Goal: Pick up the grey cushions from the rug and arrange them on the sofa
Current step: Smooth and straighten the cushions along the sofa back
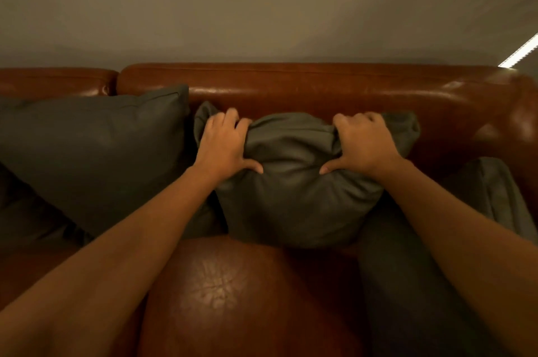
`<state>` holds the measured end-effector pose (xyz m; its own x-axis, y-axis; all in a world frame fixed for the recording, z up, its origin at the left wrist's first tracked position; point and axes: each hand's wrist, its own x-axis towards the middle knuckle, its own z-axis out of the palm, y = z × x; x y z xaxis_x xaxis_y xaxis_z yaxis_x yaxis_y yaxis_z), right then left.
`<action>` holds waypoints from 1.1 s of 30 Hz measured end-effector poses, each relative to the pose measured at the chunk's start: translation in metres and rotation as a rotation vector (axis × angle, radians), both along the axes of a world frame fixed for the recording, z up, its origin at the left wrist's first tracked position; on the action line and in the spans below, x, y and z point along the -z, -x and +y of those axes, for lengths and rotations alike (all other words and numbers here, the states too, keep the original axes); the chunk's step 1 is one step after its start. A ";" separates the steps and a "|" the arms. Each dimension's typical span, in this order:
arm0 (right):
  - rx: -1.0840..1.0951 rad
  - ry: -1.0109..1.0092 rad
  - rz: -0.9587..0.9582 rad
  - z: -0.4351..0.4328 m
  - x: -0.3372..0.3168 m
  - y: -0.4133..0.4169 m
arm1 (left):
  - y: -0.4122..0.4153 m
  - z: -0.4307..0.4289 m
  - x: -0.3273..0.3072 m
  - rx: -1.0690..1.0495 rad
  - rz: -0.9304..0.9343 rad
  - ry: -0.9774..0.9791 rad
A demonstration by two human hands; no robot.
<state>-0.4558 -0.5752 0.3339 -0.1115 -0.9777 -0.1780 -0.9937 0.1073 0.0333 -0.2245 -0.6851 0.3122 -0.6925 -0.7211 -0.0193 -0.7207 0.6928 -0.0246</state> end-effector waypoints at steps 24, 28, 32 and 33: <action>0.014 0.315 0.051 0.052 0.149 -0.034 | -0.005 0.077 0.121 0.058 -0.309 -0.123; 0.020 0.307 0.029 0.039 0.160 -0.027 | 0.012 0.074 0.121 0.029 -0.384 -0.298; 0.018 0.257 -0.029 0.023 0.168 -0.021 | 0.021 0.067 0.124 -0.023 -0.415 -0.402; 0.011 0.258 -0.020 0.021 0.170 -0.019 | 0.024 0.064 0.125 -0.030 -0.406 -0.424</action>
<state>-0.4363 -0.5546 0.1642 -0.1217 -0.9897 0.0749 -0.9925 0.1208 -0.0165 -0.2481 -0.6208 0.1874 -0.5489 -0.6116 -0.5698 -0.7308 0.6820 -0.0282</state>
